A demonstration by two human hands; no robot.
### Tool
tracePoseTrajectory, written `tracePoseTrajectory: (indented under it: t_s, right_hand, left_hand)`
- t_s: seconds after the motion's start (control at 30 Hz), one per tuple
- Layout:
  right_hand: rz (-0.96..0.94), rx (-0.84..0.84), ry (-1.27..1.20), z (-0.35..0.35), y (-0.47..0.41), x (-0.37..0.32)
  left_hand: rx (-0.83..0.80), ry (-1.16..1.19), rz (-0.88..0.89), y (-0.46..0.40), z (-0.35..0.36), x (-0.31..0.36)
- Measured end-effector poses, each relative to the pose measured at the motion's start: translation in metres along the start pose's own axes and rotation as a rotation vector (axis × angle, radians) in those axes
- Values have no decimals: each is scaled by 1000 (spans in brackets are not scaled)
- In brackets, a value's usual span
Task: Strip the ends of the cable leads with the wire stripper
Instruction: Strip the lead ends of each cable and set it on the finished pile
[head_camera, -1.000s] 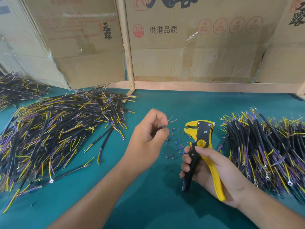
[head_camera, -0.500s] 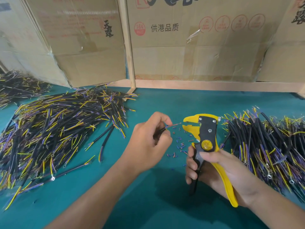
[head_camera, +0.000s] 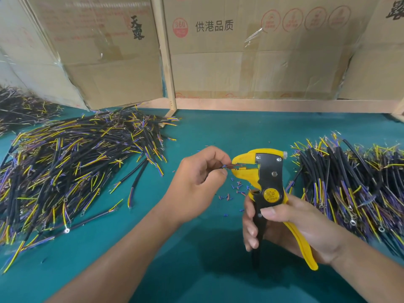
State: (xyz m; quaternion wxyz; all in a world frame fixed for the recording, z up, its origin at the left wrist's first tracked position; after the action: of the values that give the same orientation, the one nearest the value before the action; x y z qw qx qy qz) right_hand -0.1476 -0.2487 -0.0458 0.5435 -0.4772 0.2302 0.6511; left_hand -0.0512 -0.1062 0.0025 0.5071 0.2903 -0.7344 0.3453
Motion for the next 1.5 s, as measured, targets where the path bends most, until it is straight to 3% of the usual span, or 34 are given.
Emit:
tracePoseTrajectory:
  t_s: [0.3,0.83,1.03,1.4,1.5]
  right_hand:
    - [25,92,-38,1,-1,4]
    - [5,43,-41,3,0,2]
    - [29,105,-32,3,1,4]
    - [54,178,-23,12,2,0]
    - [66,217,-10,13,3,-1]
  left_hand:
    - [-12,73,-59,-1,-2,-2]
    - [16,-124,23,-2,-1,2]
    - [21,-149,22,-2,-1,0]
    - [-46,-20,-9,-5,-8,-5]
    - [-66,-181,30,-7,-15,-8]
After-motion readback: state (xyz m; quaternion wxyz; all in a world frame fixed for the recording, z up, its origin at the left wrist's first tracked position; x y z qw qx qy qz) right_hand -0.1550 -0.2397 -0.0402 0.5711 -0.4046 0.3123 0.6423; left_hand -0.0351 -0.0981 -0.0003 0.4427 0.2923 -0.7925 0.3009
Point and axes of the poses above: each hand's wrist, its own y-axis away from the middle knuckle, its own z-axis out of the palm, x = y × z, the point moved 4 cm from there along -y, towards the middle knuckle, and after that the axes turned 12 degrees about -z, right-handed, at the moved point
